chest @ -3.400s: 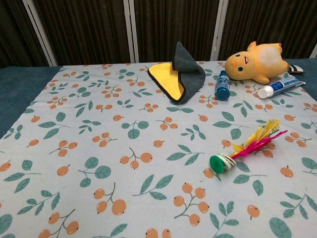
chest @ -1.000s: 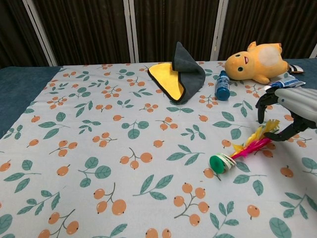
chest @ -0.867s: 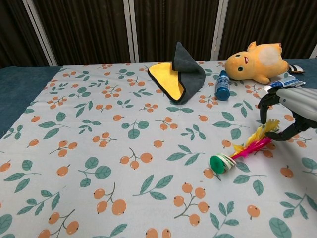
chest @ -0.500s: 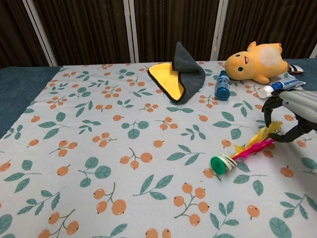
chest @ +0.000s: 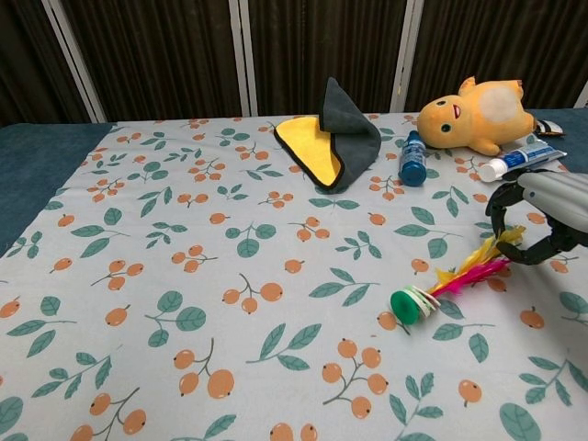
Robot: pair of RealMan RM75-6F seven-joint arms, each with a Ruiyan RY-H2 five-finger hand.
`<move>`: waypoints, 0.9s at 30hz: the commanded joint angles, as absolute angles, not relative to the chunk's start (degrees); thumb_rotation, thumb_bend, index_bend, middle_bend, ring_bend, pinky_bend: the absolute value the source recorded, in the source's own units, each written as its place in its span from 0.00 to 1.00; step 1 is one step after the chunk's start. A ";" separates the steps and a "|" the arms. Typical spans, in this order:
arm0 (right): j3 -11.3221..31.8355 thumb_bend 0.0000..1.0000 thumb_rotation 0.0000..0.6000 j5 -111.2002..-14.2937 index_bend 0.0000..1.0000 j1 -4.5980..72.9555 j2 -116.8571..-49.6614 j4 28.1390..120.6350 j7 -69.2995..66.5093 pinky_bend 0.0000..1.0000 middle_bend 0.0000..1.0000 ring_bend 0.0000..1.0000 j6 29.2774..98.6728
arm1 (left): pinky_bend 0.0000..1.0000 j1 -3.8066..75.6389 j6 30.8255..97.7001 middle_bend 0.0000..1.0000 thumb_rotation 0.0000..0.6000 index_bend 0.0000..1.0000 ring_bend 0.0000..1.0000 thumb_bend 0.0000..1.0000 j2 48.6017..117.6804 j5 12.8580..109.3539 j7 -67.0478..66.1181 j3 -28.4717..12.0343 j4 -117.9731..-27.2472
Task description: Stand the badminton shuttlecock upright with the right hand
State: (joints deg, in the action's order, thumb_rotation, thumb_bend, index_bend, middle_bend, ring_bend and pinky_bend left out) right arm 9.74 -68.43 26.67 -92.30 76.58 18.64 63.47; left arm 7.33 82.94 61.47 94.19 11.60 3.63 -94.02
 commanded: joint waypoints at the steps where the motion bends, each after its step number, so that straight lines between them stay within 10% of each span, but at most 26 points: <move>1: 9.81 0.39 1.00 -68.47 0.61 26.65 -92.09 76.97 18.62 0.00 0.26 0.00 63.76 | 0.00 7.34 82.92 0.00 1.00 0.00 0.00 0.19 61.49 94.20 11.55 3.64 -94.01; 27: 10.44 0.39 1.00 -72.20 0.63 24.44 -79.56 92.49 21.89 0.00 0.27 0.00 71.10 | 0.00 7.06 83.41 0.00 0.99 0.00 0.00 0.19 61.95 94.13 10.40 3.46 -93.81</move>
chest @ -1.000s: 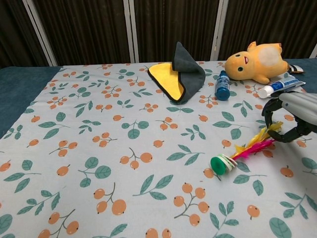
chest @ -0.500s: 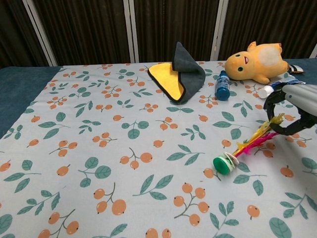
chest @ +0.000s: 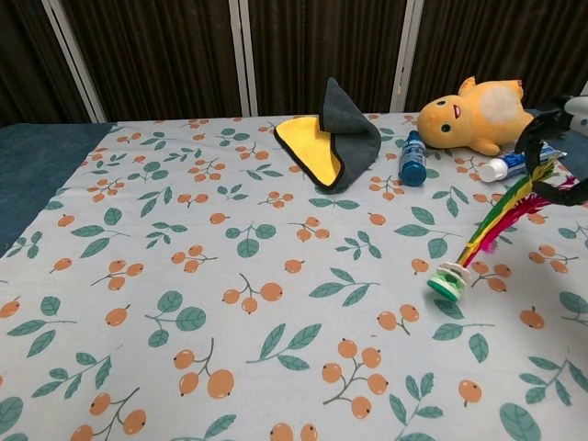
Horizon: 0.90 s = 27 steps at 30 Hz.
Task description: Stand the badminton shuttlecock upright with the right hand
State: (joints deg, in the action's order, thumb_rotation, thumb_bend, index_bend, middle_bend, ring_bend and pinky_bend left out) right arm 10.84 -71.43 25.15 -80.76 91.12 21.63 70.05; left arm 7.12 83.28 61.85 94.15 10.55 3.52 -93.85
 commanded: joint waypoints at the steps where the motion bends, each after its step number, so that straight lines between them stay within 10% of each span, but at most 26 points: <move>1: 10.40 0.39 1.00 -72.32 0.63 24.35 -79.33 92.75 21.90 0.00 0.27 0.00 71.26 | 0.00 7.04 83.46 0.00 0.99 0.00 0.00 0.19 61.98 94.13 10.33 3.45 -93.80; 27: 11.08 0.39 1.00 -72.67 0.64 23.21 -76.57 95.71 22.70 0.00 0.27 0.00 74.86 | 0.00 6.77 83.79 0.00 1.00 0.00 0.00 0.19 62.52 93.79 9.41 3.16 -93.61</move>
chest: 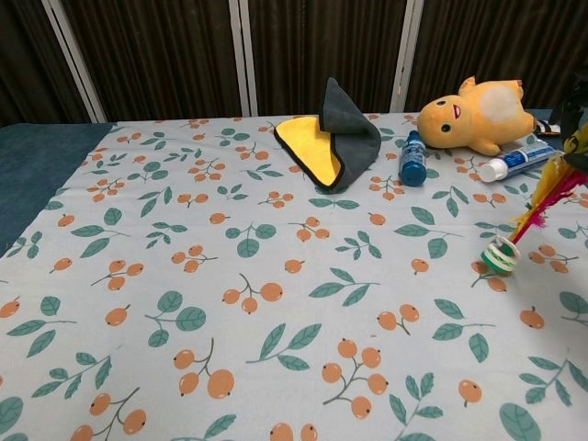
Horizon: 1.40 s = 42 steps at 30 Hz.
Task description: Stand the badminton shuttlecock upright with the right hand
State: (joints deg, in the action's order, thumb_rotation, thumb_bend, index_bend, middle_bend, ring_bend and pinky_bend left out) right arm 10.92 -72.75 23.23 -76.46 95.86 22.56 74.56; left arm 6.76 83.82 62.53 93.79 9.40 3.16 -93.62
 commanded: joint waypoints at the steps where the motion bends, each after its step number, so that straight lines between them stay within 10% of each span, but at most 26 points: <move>1: 11.12 0.39 1.00 -72.69 0.64 23.21 -76.61 95.57 22.82 0.00 0.27 0.00 75.00 | 0.00 6.77 83.76 0.00 1.00 0.00 0.00 0.19 62.52 93.78 9.42 3.17 -93.60; 27: 8.54 0.38 1.00 -76.41 0.61 22.01 -80.15 90.03 26.48 0.00 0.25 0.00 78.38 | 0.00 6.77 83.55 0.00 1.00 0.00 0.00 0.19 62.48 93.66 9.42 3.17 -93.75; 37: 7.12 0.27 1.00 -78.23 0.10 21.28 -79.43 93.77 28.08 0.00 0.00 0.00 78.64 | 0.00 6.73 83.63 0.00 1.00 0.00 0.00 0.19 62.45 93.75 9.62 3.19 -93.72; 42: 7.81 0.24 1.00 -78.35 0.01 20.62 -78.47 95.84 29.02 0.00 0.00 0.00 80.23 | 0.00 6.73 83.63 0.00 1.00 0.00 0.00 0.19 62.42 93.75 9.69 3.19 -93.72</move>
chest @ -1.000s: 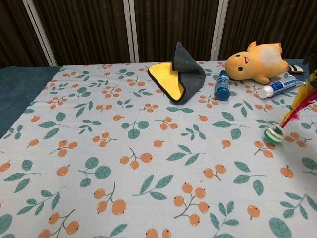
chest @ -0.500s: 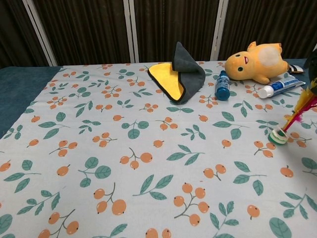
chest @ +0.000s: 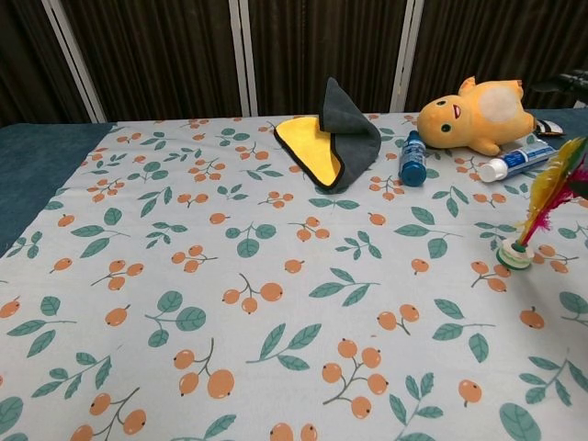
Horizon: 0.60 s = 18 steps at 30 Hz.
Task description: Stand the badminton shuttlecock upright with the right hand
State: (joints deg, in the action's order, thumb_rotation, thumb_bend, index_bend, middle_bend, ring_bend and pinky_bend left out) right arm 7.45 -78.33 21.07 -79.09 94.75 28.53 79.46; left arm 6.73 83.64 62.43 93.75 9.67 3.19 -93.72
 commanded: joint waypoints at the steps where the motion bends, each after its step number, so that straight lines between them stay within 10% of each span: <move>1: 7.86 0.24 1.00 -78.31 0.01 20.39 -78.17 96.31 29.06 0.00 0.00 0.00 80.52 | 0.00 6.73 83.64 0.00 1.00 0.00 0.00 0.19 62.41 93.75 9.71 3.18 -93.72; 18: 2.15 0.23 1.00 -83.20 0.01 9.84 -66.90 102.41 17.37 0.00 0.00 0.00 89.00 | 0.00 6.53 84.27 0.00 0.99 0.00 0.00 0.19 62.58 94.25 9.09 3.18 -93.46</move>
State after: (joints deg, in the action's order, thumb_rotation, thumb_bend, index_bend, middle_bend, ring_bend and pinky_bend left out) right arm 2.96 -82.40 10.77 -67.79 102.01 18.51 88.24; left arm 6.53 84.26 62.58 94.25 9.09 3.18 -93.47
